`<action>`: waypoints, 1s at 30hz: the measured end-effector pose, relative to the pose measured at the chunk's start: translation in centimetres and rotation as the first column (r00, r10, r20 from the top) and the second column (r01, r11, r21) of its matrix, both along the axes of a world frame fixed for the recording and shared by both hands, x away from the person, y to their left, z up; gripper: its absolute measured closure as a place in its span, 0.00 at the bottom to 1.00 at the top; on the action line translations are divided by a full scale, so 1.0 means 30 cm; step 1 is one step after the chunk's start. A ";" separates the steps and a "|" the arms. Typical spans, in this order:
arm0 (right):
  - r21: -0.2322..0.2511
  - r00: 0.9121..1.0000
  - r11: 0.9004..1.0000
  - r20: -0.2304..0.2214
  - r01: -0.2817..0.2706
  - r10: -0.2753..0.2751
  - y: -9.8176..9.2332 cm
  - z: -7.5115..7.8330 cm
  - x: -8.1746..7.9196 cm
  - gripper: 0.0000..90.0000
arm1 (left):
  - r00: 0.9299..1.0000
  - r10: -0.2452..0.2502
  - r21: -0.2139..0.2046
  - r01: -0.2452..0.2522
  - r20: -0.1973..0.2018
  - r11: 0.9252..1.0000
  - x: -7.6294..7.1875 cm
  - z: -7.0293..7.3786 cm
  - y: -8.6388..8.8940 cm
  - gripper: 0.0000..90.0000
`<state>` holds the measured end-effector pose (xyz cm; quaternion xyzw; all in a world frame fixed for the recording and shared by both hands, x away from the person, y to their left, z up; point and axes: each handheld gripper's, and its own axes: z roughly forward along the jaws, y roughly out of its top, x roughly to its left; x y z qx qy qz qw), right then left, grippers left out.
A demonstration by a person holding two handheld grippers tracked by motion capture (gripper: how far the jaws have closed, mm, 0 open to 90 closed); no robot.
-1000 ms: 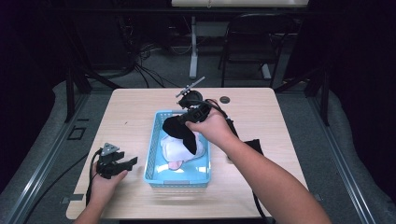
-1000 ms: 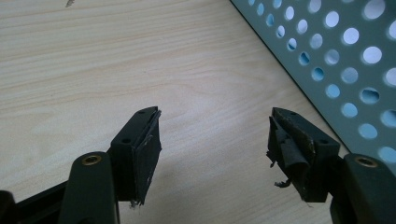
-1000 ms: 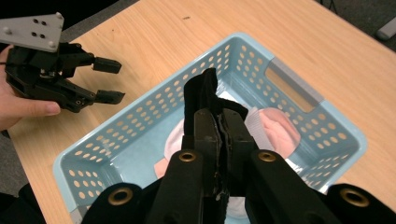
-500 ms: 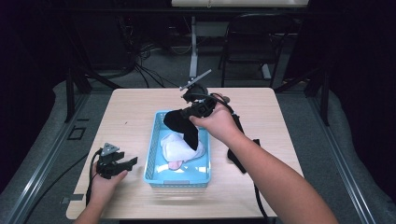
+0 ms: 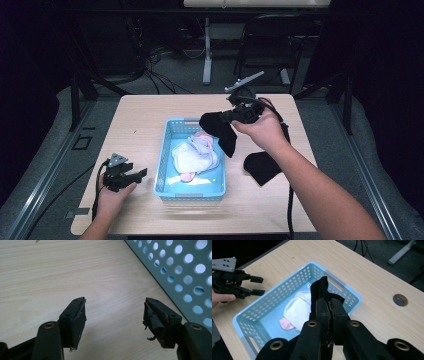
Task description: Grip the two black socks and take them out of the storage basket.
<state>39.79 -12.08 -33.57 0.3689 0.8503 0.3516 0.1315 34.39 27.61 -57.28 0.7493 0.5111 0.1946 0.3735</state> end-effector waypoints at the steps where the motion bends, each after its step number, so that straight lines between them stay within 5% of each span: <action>1: 0.003 1.000 1.000 -0.001 0.008 -0.008 -0.022 -0.001 -0.005 0.96 | 1.000 0.001 0.001 -0.001 0.000 1.000 0.001 -0.001 0.000 0.38; 8: -0.001 0.999 0.999 -0.012 0.050 -0.050 -0.123 -0.035 -0.024 0.96 | 1.000 0.009 0.002 -0.009 -0.006 1.000 0.003 -0.006 0.006 0.38; 30: -0.069 0.977 0.984 -0.128 0.165 -0.173 -0.272 -0.335 0.018 0.96 | 1.000 0.014 0.007 -0.014 -0.001 1.000 -0.003 -0.001 0.008 0.38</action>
